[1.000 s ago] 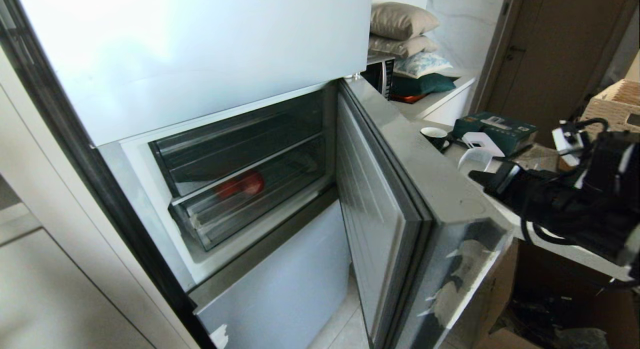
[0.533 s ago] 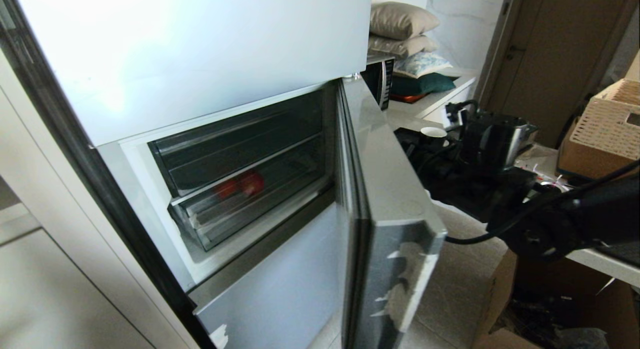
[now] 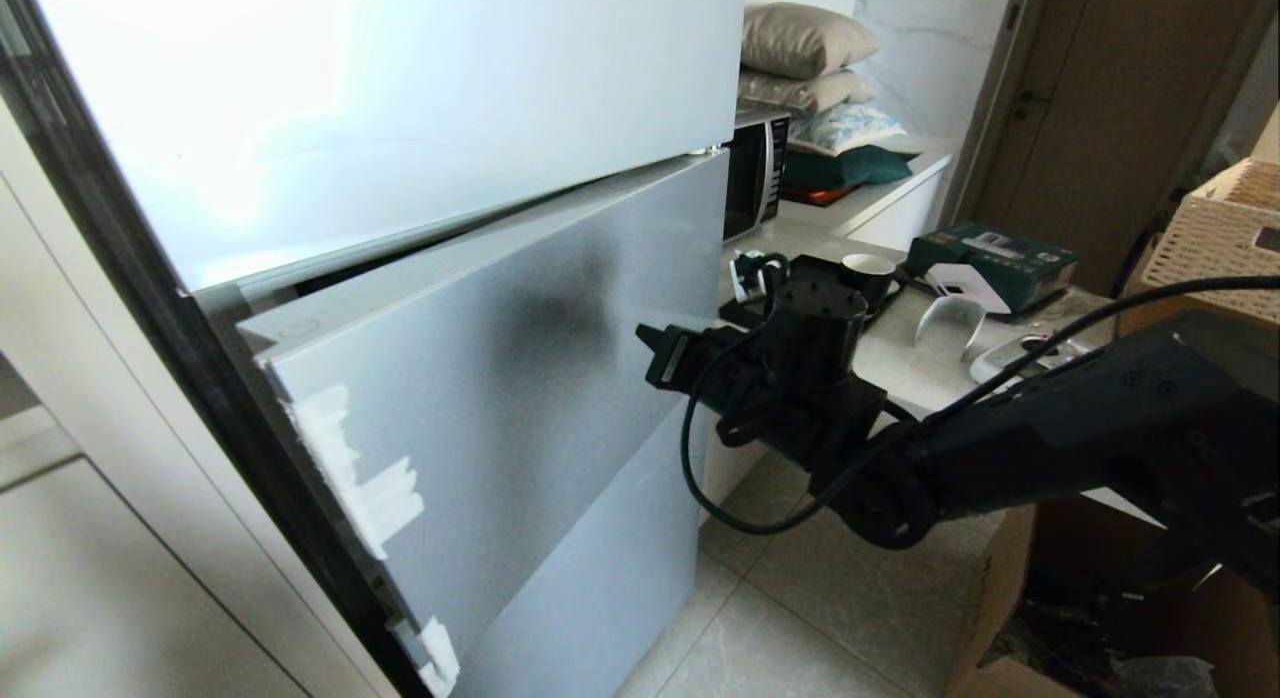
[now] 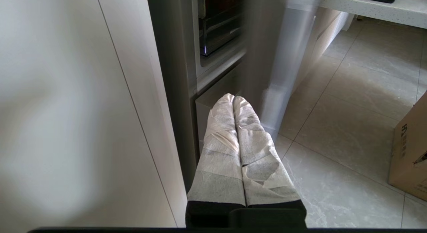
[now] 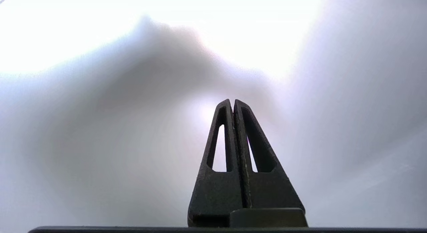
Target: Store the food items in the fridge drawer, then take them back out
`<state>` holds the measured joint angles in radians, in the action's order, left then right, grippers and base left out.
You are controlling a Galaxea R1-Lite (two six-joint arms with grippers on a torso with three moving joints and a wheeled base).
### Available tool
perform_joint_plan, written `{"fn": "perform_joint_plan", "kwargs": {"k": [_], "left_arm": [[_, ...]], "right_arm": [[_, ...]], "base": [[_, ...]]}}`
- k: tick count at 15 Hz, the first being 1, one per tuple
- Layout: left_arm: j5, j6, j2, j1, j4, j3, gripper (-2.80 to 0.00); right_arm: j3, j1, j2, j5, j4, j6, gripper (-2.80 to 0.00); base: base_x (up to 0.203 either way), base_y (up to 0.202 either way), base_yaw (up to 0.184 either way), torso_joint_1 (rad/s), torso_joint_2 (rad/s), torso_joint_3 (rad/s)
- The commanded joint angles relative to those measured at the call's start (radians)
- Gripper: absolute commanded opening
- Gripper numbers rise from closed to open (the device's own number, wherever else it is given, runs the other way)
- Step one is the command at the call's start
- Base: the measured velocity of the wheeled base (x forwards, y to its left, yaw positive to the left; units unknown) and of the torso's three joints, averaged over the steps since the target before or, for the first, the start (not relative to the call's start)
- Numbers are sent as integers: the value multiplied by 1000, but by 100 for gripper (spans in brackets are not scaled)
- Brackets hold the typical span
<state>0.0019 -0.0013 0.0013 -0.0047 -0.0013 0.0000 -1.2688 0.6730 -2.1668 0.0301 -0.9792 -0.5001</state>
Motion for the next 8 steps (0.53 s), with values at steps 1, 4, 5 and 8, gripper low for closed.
{"fn": "perform_joint_plan", "kwargs": {"k": [1, 4, 5, 8], "left_arm": [[0, 0, 0, 0, 0, 0, -280], [1, 0, 0, 2, 0, 0, -280], [0, 0, 0, 0, 0, 0, -280], [1, 0, 0, 0, 0, 0, -280]], "right_arm": [[116, 5, 91, -4, -38, 18, -280], [401, 6, 380, -26, -79, 97, -280], [507, 5, 494, -35, -83, 135, -280], [782, -13, 883, -66, -28, 261, -280]], "base": [[0, 0, 0, 0, 0, 0], [0, 0, 0, 0, 0, 0], [0, 0, 0, 0, 0, 0], [0, 0, 0, 0, 0, 0]]}}
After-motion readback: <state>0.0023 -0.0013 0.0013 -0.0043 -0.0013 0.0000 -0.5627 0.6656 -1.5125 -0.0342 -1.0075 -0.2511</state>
